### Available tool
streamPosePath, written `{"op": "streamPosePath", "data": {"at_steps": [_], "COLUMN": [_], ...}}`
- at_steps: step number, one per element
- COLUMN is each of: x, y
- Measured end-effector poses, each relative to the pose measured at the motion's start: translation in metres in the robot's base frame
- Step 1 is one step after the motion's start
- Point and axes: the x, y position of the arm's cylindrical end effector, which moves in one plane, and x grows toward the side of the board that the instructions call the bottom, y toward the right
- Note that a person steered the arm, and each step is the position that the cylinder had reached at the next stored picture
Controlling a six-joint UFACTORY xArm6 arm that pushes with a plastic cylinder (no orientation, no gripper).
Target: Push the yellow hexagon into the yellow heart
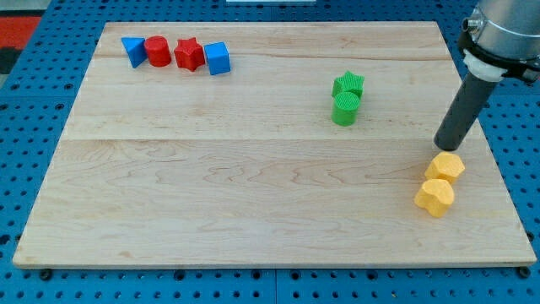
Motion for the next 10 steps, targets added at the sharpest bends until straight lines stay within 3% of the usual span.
{"op": "streamPosePath", "data": {"at_steps": [2,4,6,7,8,10], "x": [0.009,0.051,0.053,0.028,0.012,0.010], "y": [0.004,-0.021,-0.019,-0.063,-0.148,-0.246]}}
